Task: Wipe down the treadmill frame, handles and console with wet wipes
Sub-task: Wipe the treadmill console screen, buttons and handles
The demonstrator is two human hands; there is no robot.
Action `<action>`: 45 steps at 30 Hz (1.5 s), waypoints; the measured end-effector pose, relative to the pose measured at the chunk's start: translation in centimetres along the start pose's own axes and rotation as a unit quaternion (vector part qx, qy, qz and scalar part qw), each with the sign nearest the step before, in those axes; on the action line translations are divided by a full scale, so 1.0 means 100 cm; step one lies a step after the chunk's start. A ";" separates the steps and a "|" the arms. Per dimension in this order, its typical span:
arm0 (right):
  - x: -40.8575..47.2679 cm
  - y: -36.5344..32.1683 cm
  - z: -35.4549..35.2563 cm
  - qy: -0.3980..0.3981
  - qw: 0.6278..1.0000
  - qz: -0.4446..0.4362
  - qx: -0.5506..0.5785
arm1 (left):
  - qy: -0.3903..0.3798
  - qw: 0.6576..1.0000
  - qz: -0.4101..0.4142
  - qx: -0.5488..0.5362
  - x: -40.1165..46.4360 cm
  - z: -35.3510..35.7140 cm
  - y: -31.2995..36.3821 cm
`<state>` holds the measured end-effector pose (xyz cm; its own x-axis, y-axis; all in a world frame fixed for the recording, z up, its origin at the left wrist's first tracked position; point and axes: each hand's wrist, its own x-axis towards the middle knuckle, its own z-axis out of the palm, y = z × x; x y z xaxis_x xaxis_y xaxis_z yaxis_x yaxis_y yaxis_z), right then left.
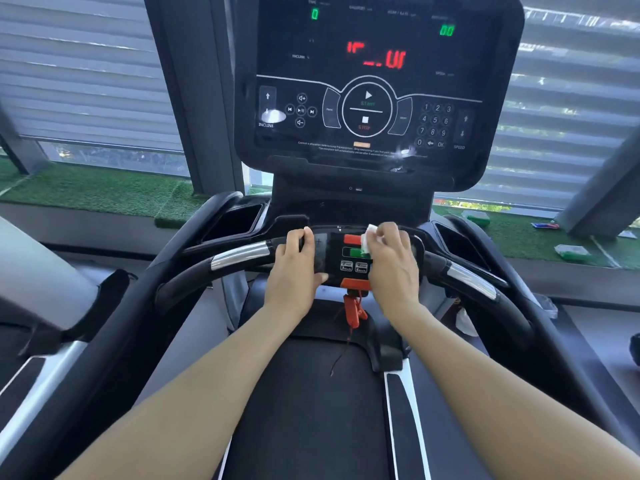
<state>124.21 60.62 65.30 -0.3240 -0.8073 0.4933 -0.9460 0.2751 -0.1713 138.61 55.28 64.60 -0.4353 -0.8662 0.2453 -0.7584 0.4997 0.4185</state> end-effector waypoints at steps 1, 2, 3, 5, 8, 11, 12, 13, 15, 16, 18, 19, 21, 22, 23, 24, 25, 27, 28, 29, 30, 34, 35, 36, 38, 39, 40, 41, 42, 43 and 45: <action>0.003 -0.008 0.001 -0.008 1.000 -0.021 0.000 | 0.001 1.000 -0.001 0.000 0.000 0.000 0.000; 0.005 -0.014 0.000 -0.013 0.999 -0.039 0.000 | 0.001 1.000 0.000 0.000 -0.001 0.000 0.000; 0.007 -0.017 -0.002 -0.020 0.998 -0.051 -0.003 | 0.002 1.000 0.001 -0.001 -0.001 0.000 0.000; 0.010 -0.014 -0.004 -0.020 0.997 -0.072 -0.014 | 0.002 1.000 0.003 -0.002 -0.001 -0.001 0.001; 0.007 0.007 -0.006 -0.028 0.998 -0.048 0.014 | -0.001 1.000 0.004 -0.008 -0.001 -0.002 0.001; 0.004 0.009 -0.006 -0.004 1.000 -0.004 0.013 | 0.000 1.000 0.003 -0.013 -0.001 -0.001 0.001; 0.006 0.003 -0.005 0.007 1.000 -0.007 0.016 | 0.001 1.000 0.003 -0.011 -0.001 -0.001 0.001; 0.008 -0.004 -0.003 0.010 1.000 -0.017 0.020 | 0.002 1.000 0.003 -0.009 -0.001 -0.001 0.000; 0.013 -0.017 0.001 0.015 0.998 -0.053 0.015 | 0.003 1.000 0.004 -0.005 -0.002 0.000 0.000; 0.015 -0.022 0.002 0.016 0.998 -0.067 0.015 | 0.004 1.000 0.005 -0.002 -0.002 -0.001 0.001; 0.019 -0.023 0.004 0.003 0.996 -0.082 0.017 | 0.004 1.000 0.004 0.003 -0.002 -0.002 0.001; 0.019 -0.021 0.004 -0.004 0.996 -0.087 0.013 | 0.003 1.000 0.003 0.005 -0.002 -0.003 0.002; 0.011 -0.009 0.001 -0.004 0.995 -0.098 0.000 | 0.001 1.000 0.002 0.003 -0.003 -0.002 0.003; 0.006 -0.002 0.000 -0.005 0.995 -0.097 -0.003 | 0.002 1.000 0.001 0.001 -0.003 -0.002 0.003; 0.002 0.004 -0.002 -0.006 0.996 -0.092 -0.003 | 0.004 1.000 0.001 0.000 -0.002 -0.002 0.003; 0.000 0.007 -0.001 -0.006 0.996 -0.084 -0.001 | 0.006 1.000 0.001 -0.002 -0.002 -0.001 0.002; 0.000 0.006 0.000 0.001 0.997 -0.078 0.002 | 0.006 1.000 0.001 -0.003 -0.002 -0.001 0.002; 0.006 -0.005 0.004 0.022 0.996 -0.086 0.003 | 0.006 1.000 0.001 -0.001 -0.001 0.000 0.001; 0.010 -0.013 0.006 0.028 0.995 -0.099 -0.005 | 0.004 1.000 0.002 0.001 -0.002 0.000 0.000; 0.014 -0.022 0.007 0.027 0.993 -0.114 -0.012 | 0.003 1.000 0.002 0.003 -0.002 0.000 0.000; 0.018 -0.030 0.008 0.026 0.991 -0.131 -0.019 | 0.002 1.000 0.003 0.003 -0.002 0.000 0.000; 0.024 -0.026 0.000 0.006 0.984 -0.174 -0.034 | 0.001 1.000 0.003 0.003 -0.001 -0.002 0.001; 0.021 -0.016 -0.001 0.012 0.983 -0.179 -0.038 | 0.001 1.000 0.004 0.004 -0.001 -0.002 0.002; 0.017 -0.004 -0.002 0.021 0.984 -0.176 -0.035 | 0.001 1.000 0.005 0.005 -0.001 -0.002 0.002; 0.009 0.012 -0.004 0.040 0.986 -0.160 -0.020 | 0.002 1.000 0.006 0.003 -0.001 -0.001 0.002; 0.008 0.014 -0.004 0.046 0.987 -0.154 -0.013 | 0.004 1.000 0.006 0.001 -0.001 -0.001 0.002; 0.009 0.013 -0.002 0.051 0.988 -0.147 -0.006 | 0.006 1.000 0.006 -0.001 -0.001 0.000 0.001; 0.010 0.009 0.000 0.054 0.988 -0.142 -0.001 | 0.006 1.000 0.006 -0.003 -0.001 0.000 0.001; 0.013 0.003 0.003 0.059 0.988 -0.143 0.000 | 0.004 1.000 0.006 -0.004 -0.001 0.001 0.001; 0.016 -0.003 0.007 0.063 0.986 -0.153 -0.003 | 0.003 1.000 0.005 -0.004 -0.001 0.001 0.001; 0.021 -0.014 0.008 0.067 0.981 -0.185 -0.007 | 0.004 1.000 0.005 -0.001 -0.002 0.000 0.001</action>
<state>124.83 58.09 65.90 0.0441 -0.7781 0.6266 -0.9986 -0.0157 0.0509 138.64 55.44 64.60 -0.4392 -0.8612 0.2557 -0.7536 0.5081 0.4170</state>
